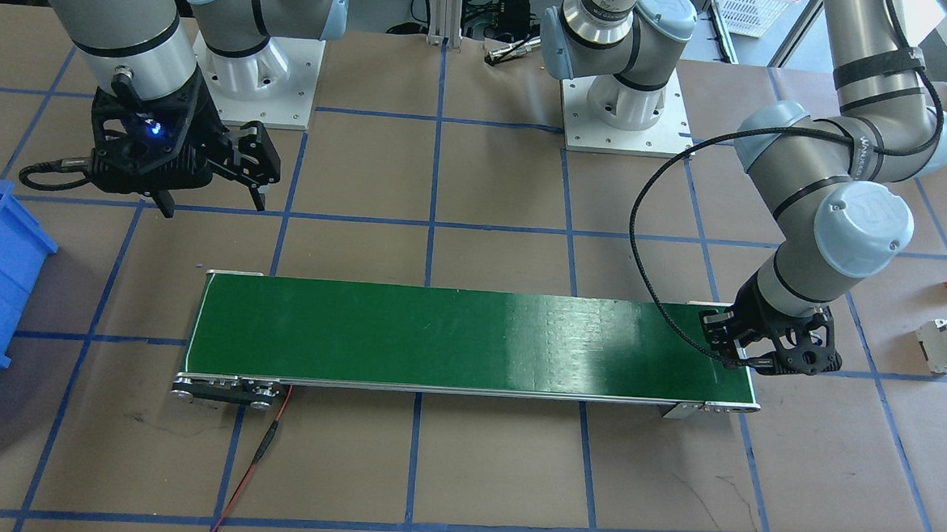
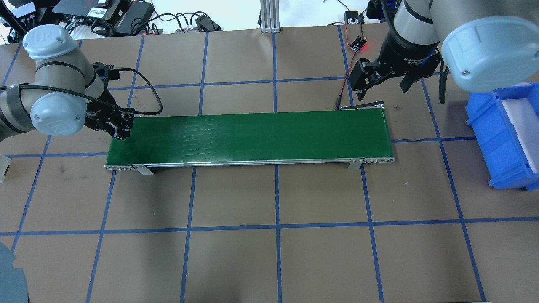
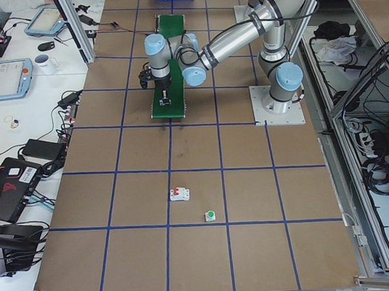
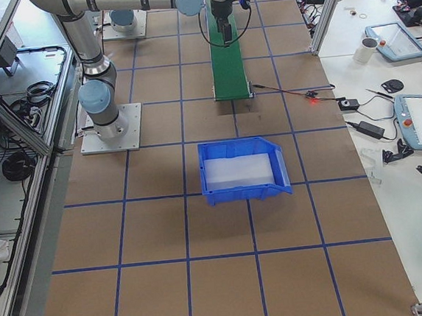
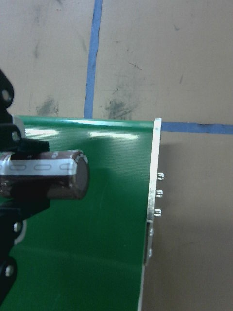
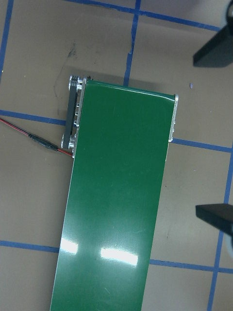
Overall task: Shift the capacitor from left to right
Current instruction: 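Carry the capacitor over the belt with the left gripper while the right gripper lowers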
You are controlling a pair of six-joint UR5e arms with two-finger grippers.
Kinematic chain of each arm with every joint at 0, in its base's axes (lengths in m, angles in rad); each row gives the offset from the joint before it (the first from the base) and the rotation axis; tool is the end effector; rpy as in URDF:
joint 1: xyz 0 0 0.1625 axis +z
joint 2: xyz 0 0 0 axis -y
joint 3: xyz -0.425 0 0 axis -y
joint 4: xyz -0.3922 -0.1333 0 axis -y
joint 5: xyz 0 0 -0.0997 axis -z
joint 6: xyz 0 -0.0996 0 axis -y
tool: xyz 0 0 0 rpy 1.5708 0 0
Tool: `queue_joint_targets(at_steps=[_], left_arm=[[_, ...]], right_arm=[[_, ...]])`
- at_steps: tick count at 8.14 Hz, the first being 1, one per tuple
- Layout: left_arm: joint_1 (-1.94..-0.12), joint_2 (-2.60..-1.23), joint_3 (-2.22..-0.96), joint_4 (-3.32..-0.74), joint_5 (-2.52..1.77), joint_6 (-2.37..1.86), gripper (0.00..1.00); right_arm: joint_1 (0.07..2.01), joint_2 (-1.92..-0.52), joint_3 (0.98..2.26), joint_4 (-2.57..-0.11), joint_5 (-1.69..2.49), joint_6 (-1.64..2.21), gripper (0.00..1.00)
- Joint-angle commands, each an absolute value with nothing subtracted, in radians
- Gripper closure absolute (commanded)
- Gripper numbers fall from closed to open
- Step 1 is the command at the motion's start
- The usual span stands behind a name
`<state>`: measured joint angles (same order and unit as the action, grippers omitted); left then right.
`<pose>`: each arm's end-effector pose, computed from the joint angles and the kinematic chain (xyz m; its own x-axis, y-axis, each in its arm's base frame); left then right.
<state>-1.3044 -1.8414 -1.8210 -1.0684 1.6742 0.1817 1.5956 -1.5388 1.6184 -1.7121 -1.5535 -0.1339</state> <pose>0.0266 -0.5646 0.2760 -0.9918 -0.0814 -0.0982 -0.0854 0.9957 0.0368 0.1476 -0.5067 0.4628 -0.9873 -0.1588 -0.0089 -0.1580 0.9854 -0.0634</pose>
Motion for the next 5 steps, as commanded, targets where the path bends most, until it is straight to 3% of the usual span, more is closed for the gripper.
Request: queue_joint_targets(at_steps=[1, 5], left_arm=[[-1.328, -1.845, -1.822, -1.063, 1.669, 0.172, 0.63], [-1.338, -1.847, -1.824, -1.074, 1.669, 0.219, 0.61]], right_arm=[[1.595, -1.526, 1.623, -1.71, -1.533, -0.121, 0.0], [1.6, -1.416, 1.628, -1.723, -1.453, -0.118, 0.0]])
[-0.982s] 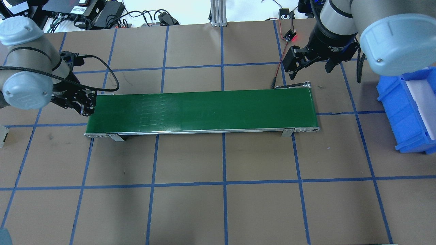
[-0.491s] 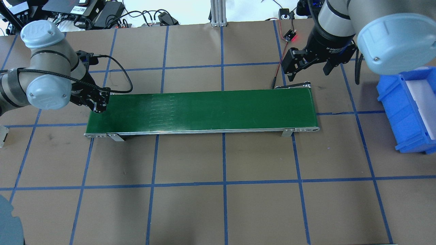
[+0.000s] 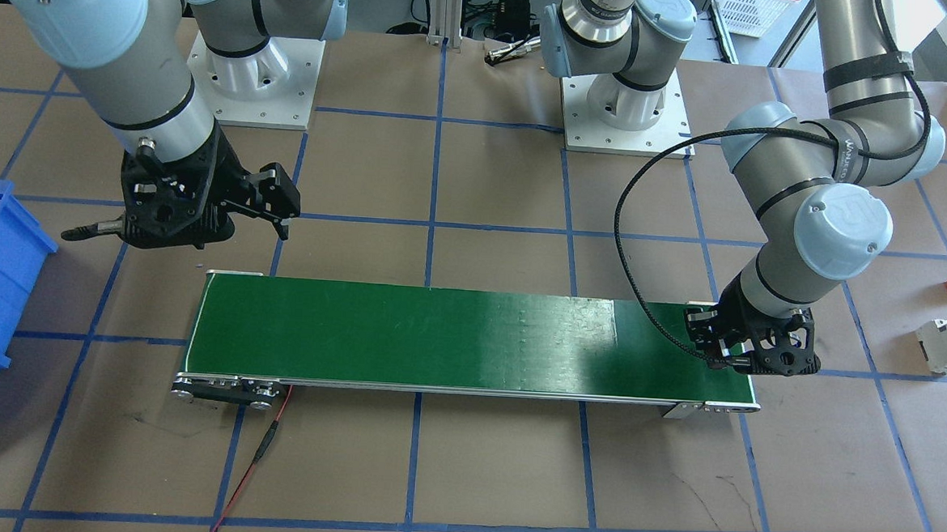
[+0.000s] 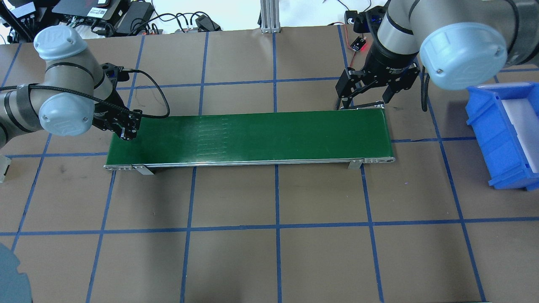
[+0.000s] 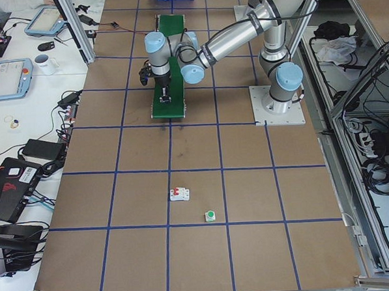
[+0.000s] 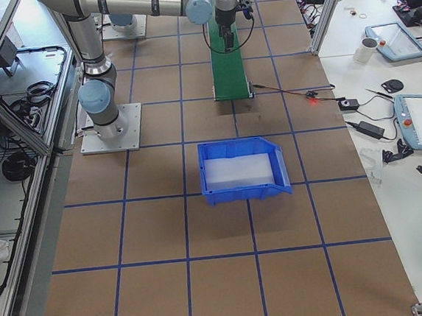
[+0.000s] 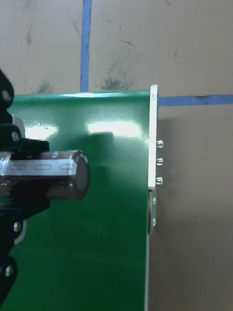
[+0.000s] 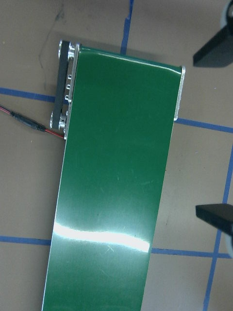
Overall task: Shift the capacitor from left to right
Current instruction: 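Carry the capacitor over the belt with the left gripper while the right gripper lowers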
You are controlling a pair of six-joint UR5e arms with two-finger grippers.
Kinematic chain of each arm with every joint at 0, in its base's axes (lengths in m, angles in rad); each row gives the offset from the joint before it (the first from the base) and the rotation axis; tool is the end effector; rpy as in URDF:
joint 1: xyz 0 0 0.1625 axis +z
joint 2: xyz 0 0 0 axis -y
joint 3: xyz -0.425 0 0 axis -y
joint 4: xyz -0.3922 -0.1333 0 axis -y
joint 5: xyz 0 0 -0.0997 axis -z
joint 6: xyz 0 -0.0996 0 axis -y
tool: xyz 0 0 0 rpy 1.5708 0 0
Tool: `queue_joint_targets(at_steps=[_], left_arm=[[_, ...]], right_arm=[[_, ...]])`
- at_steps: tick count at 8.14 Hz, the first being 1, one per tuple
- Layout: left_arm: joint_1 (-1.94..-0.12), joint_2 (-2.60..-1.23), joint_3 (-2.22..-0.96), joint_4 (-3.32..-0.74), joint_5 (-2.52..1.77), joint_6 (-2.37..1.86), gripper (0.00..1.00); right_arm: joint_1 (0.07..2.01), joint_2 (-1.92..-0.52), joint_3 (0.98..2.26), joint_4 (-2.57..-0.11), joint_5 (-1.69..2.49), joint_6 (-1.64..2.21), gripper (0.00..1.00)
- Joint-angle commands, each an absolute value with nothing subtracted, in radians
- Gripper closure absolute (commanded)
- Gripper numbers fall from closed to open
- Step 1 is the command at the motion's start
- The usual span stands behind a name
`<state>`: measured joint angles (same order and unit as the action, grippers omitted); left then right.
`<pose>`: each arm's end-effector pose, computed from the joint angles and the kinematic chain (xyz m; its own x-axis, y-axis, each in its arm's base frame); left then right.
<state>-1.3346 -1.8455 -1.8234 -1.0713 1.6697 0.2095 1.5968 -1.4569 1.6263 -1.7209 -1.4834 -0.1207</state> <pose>0.0089 -0.5647 0.2724 -0.9956 -0.0230 -0.0908 -0.0275 0.9985 0.0477 0.1558 -0.5288 0.4175 -0.9855 -0.1444 -0.0890 -0.1457 0.9893 0.0086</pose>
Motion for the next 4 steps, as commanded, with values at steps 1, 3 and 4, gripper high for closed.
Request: queue_joint_targets(at_steps=[1, 3, 4], left_arm=[[-1.338, -1.845, -1.824, -1.072, 1.669, 0.219, 0.61], [-1.341, -1.853, -1.822, -1.068, 1.667, 0.213, 0.52], [-1.341, -1.859, -1.824, -1.062, 1.655, 0.206, 0.38]], right_arm=[[1.6, -1.408, 1.628, -1.724, -1.439, -0.12, 0.0], [1.601, -1.352, 1.628, -1.752, -1.424, -0.118, 0.0], [1.601, -1.335, 1.631, -1.753, -1.422, -0.112, 0.0]])
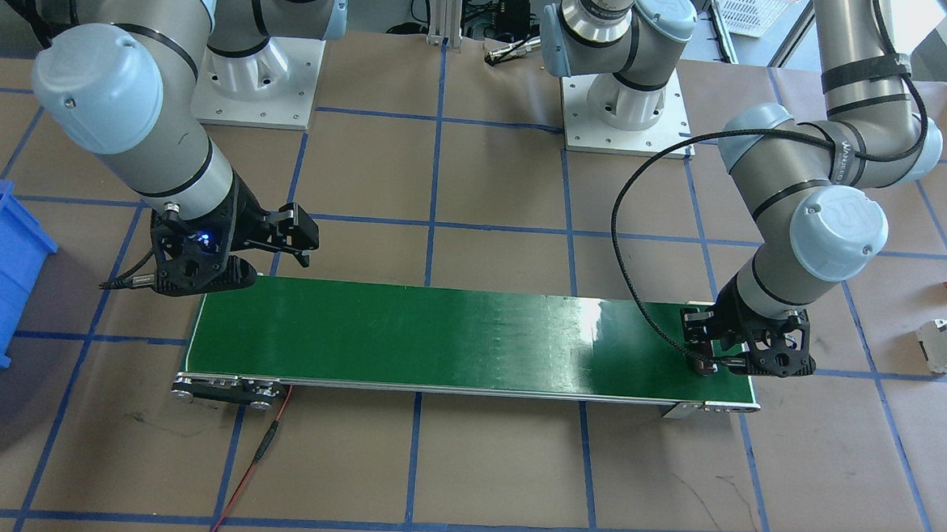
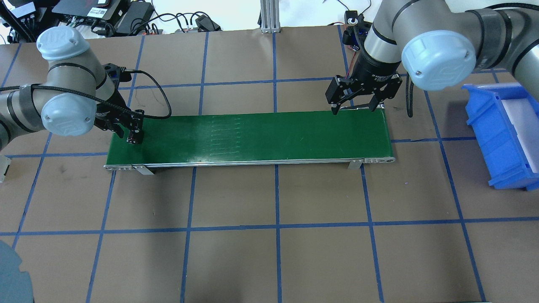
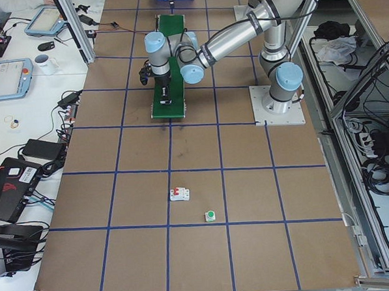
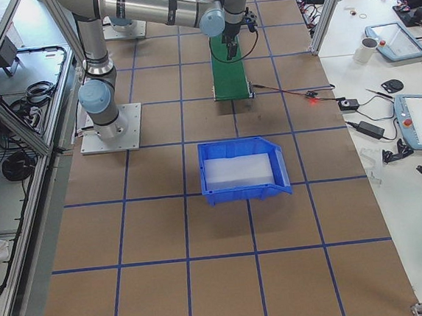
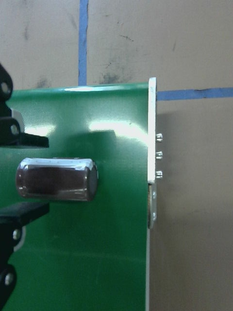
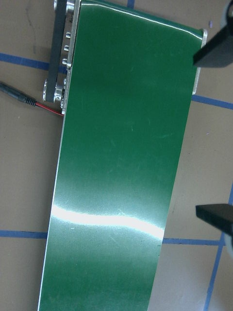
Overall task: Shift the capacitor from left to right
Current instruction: 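Set the capacitor on the belt and open the left gripper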
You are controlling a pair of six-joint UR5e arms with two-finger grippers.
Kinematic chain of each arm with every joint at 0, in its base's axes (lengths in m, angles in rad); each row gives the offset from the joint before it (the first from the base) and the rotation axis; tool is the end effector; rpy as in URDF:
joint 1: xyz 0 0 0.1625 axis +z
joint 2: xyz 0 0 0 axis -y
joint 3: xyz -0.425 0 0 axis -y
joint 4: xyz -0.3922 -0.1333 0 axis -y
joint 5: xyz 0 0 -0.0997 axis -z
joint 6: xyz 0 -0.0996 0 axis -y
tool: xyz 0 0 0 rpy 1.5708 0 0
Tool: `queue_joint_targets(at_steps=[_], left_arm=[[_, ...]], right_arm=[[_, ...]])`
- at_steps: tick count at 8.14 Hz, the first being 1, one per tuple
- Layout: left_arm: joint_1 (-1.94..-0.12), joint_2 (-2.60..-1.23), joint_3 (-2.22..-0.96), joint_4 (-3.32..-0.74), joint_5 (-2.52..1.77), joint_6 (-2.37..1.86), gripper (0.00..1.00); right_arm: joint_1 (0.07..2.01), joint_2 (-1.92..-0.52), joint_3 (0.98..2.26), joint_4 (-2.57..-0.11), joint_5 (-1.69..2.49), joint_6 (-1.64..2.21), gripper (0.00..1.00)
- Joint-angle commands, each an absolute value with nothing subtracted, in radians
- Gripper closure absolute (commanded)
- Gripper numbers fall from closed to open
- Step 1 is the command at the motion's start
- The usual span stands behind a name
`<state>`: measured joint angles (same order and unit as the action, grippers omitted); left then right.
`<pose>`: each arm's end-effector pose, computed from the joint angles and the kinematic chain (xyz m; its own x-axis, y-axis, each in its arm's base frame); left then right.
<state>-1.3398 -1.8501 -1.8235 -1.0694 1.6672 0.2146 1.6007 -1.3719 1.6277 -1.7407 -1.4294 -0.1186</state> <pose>0.0059 -0.5654 0.2699 -0.9961 -0.0127 -0.0875 -0.0171 0.9986 0.0504 0.1638 -0.5496 0.3731 -0.9795 -0.1352 -0.1496 -0.1467 0.9868 0.0686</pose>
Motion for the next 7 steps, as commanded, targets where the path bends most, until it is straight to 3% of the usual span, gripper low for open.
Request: queue_joint_targets(at_steps=[1, 2, 7], left_arm=[[-1.342, -1.858, -1.824, -1.062, 1.597, 0.203, 0.25], [-1.351, -1.855, -1.822, -1.06, 1.588, 0.183, 0.04], [-1.486, -1.716, -1.764, -1.229, 1.56, 0.023, 0.0]], right_arm=[[1.601, -1.31, 1.643, -1.769, -1.422, -0.095, 0.0], [1.603, -1.307, 1.646, -1.784, -1.422, -0.094, 0.0], [1.605, -1.293, 1.647, -1.81, -1.355, -0.092, 0.0]])
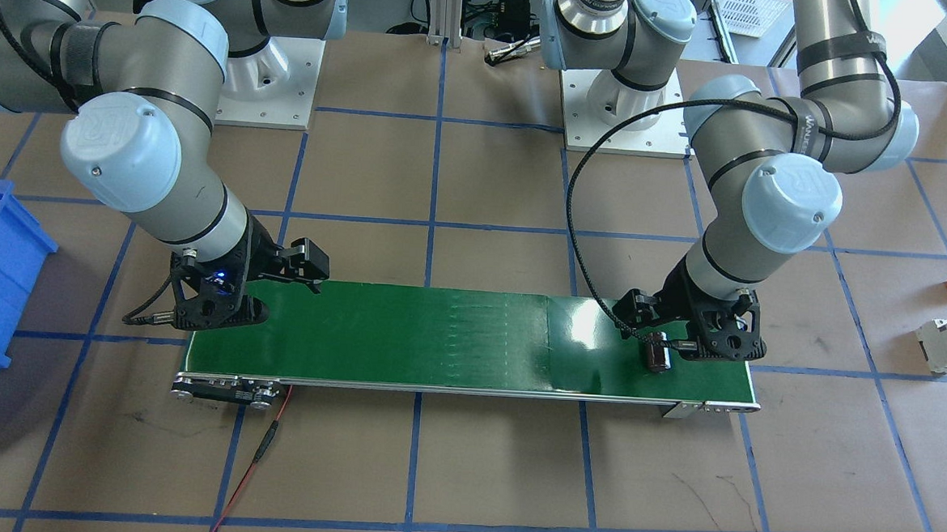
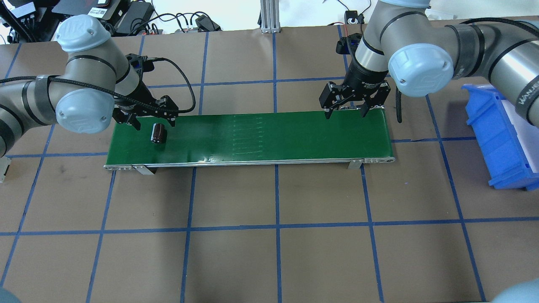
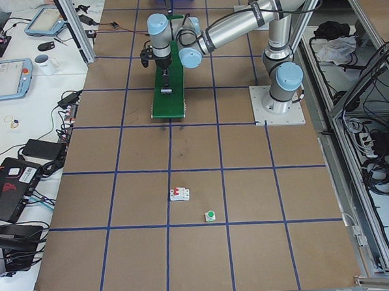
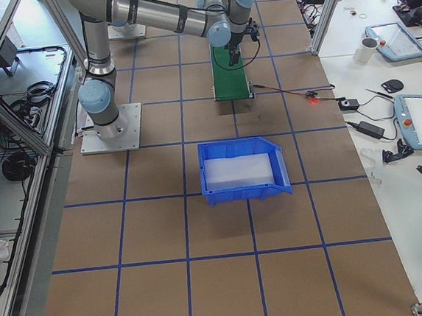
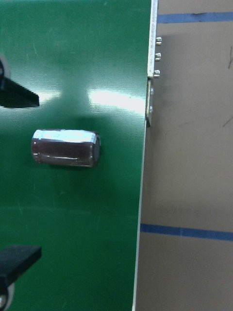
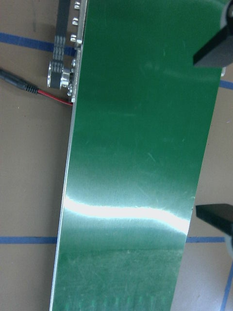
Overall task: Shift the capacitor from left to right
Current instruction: 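Set the capacitor on the belt and open the left gripper, then hold the right gripper open over the belt as the capacitor rides toward it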
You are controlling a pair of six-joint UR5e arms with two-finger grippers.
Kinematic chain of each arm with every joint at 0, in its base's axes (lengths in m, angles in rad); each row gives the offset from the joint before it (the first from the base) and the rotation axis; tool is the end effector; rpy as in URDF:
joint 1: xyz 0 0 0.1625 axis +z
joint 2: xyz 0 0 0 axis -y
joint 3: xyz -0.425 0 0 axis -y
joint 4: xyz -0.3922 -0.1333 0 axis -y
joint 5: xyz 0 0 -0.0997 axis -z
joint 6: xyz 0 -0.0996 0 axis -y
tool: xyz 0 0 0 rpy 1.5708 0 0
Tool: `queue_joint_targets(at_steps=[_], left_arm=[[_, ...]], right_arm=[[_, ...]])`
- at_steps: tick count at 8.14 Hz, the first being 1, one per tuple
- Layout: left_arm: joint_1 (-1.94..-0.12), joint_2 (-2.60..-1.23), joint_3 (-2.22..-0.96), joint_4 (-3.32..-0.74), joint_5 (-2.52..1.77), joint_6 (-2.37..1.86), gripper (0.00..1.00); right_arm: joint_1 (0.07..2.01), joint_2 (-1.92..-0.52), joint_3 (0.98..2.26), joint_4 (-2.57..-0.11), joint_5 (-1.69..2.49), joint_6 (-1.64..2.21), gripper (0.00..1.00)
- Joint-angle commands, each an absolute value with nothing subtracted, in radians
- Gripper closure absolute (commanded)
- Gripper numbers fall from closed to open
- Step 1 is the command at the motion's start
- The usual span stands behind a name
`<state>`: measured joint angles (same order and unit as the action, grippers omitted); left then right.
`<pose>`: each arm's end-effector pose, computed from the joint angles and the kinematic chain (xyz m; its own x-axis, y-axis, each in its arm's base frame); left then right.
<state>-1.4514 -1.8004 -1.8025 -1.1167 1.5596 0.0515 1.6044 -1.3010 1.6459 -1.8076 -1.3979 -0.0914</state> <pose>-0.0683 -0.5590 0.3015 -0.9976 -0.0679 0.0116 -0.0678 0.9977 0.0066 0.1695 -0.5655 0.3312 -0.9780 -0.1052 -0.1802 -0.1232 0.9881 0.0918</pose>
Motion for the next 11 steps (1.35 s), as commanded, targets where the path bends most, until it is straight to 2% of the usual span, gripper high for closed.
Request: queue_joint_targets(at_steps=[1, 3, 7, 11], left_arm=[[-1.512, -1.651, -1.744, -1.334, 1.557, 0.02, 0.0], [-1.584, -1.556, -1.689, -1.377, 1.557, -0.006, 0.0], [-1.597, -1.549, -1.534, -1.546, 1.608, 0.029, 0.0], [-1.582, -1.552, -1.526, -1.548, 1.568, 0.025, 0.0]], right_arm=[[1.605, -1.29, 1.649, -1.812, -1.353, -0.089, 0.0], [1.605, -1.273, 1.652, -1.87, -1.33, -0.09, 0.0], [1.603, -1.249, 1.664, -1.91, -1.351, -0.09, 0.0], [1.605, -1.244, 1.681, -1.907, -1.338, -0.087, 0.0]])
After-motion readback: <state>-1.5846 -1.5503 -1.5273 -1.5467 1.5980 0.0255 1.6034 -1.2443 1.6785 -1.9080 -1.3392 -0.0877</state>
